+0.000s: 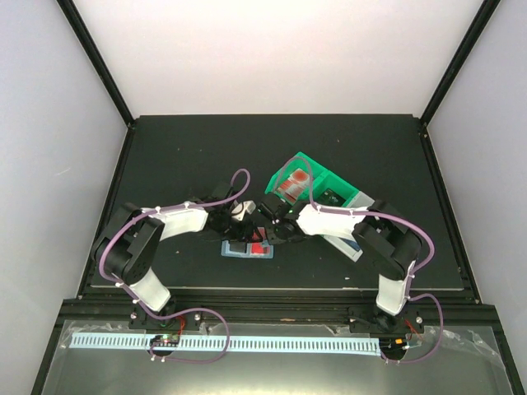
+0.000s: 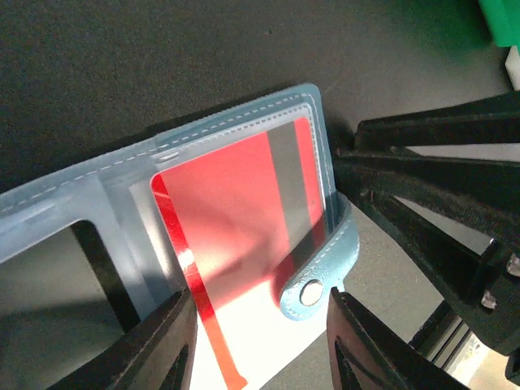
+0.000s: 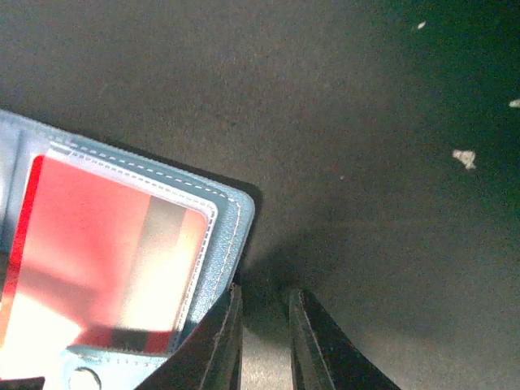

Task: Put the credit cards into the card holder
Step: Insert the credit card into the card holder, then move the storage box to the center of the board.

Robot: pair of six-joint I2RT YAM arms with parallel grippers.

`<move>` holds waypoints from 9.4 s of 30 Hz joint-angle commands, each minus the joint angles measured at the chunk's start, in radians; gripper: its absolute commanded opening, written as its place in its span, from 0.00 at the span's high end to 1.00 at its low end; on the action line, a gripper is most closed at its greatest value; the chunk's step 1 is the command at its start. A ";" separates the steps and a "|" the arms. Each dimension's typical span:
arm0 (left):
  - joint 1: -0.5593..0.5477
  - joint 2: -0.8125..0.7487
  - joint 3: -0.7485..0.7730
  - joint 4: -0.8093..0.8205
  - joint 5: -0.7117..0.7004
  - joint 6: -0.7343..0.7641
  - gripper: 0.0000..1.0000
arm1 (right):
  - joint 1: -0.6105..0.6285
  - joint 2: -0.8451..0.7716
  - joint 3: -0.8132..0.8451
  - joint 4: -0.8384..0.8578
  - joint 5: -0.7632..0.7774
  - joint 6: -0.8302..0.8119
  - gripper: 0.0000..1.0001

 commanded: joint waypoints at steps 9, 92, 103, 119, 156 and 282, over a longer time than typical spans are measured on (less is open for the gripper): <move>-0.008 -0.115 0.027 -0.083 -0.144 -0.037 0.48 | -0.002 -0.050 0.018 -0.028 0.130 -0.007 0.80; 0.156 -0.351 -0.240 0.052 -0.086 -0.165 0.61 | 0.090 0.260 0.214 -0.087 -0.104 -0.098 0.94; 0.156 -0.344 -0.250 0.114 0.043 -0.141 0.74 | 0.090 0.211 0.178 -0.033 -0.098 -0.070 0.94; 0.128 -0.236 -0.248 0.211 0.088 -0.151 0.71 | 0.087 -0.095 0.043 0.044 0.140 0.025 0.88; -0.086 -0.138 -0.181 0.388 0.039 -0.282 0.46 | -0.018 -0.159 -0.192 0.112 0.088 0.098 0.85; -0.157 0.324 0.388 0.270 -0.430 -0.505 0.22 | -0.518 -0.329 0.000 -0.244 -0.073 -0.572 0.43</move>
